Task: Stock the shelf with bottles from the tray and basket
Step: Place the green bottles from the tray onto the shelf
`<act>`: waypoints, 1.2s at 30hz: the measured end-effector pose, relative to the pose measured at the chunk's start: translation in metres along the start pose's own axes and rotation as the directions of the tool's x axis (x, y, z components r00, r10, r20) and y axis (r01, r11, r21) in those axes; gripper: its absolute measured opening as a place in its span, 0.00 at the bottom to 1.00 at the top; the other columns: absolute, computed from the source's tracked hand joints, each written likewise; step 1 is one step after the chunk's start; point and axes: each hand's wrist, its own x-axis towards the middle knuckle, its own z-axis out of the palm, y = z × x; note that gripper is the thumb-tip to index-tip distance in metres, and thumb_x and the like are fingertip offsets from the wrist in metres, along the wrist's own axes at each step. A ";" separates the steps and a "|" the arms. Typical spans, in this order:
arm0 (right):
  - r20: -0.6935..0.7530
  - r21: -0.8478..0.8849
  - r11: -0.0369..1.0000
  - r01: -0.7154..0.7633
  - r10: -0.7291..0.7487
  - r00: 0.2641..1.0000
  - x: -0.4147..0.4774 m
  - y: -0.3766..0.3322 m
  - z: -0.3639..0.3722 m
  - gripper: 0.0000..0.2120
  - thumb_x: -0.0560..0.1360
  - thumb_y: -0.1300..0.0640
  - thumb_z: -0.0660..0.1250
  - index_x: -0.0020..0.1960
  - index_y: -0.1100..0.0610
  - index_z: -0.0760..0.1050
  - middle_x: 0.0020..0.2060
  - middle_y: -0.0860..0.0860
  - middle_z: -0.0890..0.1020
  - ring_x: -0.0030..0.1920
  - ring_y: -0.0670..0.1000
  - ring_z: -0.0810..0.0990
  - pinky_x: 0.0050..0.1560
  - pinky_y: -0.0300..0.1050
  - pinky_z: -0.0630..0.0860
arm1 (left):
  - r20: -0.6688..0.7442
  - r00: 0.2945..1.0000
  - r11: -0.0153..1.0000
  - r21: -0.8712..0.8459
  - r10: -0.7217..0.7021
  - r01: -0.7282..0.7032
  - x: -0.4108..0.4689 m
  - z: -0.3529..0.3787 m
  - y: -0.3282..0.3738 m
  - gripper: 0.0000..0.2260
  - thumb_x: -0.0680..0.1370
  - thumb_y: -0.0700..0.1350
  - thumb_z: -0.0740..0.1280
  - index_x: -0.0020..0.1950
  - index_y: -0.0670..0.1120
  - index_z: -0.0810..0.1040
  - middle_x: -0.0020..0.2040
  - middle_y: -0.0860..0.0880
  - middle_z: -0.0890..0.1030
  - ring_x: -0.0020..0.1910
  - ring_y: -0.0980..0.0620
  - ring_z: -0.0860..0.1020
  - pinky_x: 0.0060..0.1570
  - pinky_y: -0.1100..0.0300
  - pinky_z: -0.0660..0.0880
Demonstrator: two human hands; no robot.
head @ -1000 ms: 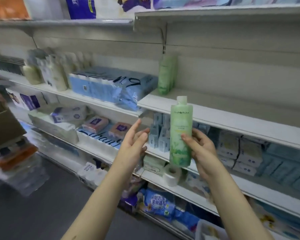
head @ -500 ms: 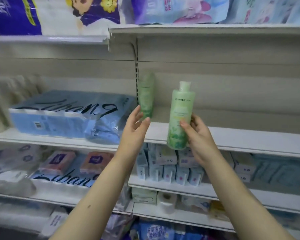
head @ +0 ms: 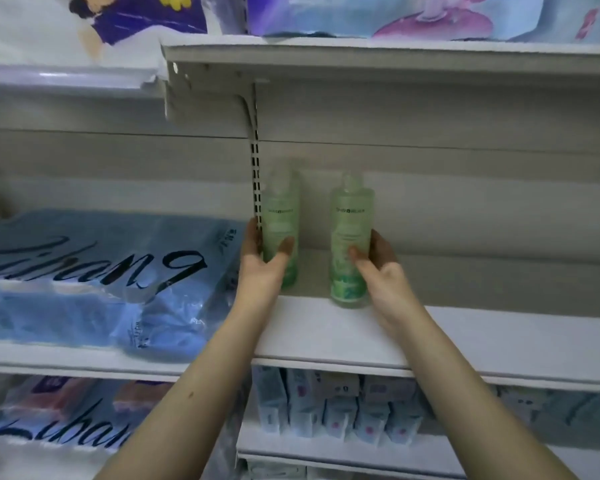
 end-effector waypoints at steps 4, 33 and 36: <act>-0.003 -0.069 0.997 0.028 -0.029 1.000 0.007 0.006 0.003 0.14 0.79 0.63 0.63 0.64 0.56 0.70 0.54 0.49 0.81 0.47 0.41 0.83 0.43 0.34 0.77 | 0.037 0.994 0.995 0.019 -0.098 0.098 0.013 -0.006 -0.014 0.28 0.76 0.46 0.71 0.74 0.52 0.65 0.64 0.50 0.76 0.60 0.51 0.76 0.60 0.56 0.74; -0.052 -0.669 0.742 -0.044 0.011 0.999 0.038 0.019 0.014 0.23 0.78 0.57 0.67 0.71 0.56 0.66 0.61 0.50 0.77 0.55 0.52 0.80 0.43 0.32 0.69 | 0.111 0.989 0.989 -0.103 -0.098 0.109 0.017 -0.015 -0.024 0.23 0.76 0.41 0.70 0.69 0.53 0.71 0.62 0.49 0.79 0.60 0.50 0.78 0.62 0.54 0.75; -0.018 -0.702 0.712 -0.008 -0.007 1.000 0.053 0.024 0.016 0.22 0.78 0.56 0.67 0.69 0.57 0.67 0.64 0.55 0.76 0.57 0.52 0.78 0.48 0.34 0.68 | 0.112 0.988 0.987 -0.111 -0.107 0.119 0.018 -0.015 -0.028 0.22 0.76 0.42 0.71 0.66 0.58 0.71 0.62 0.51 0.79 0.61 0.50 0.77 0.63 0.51 0.75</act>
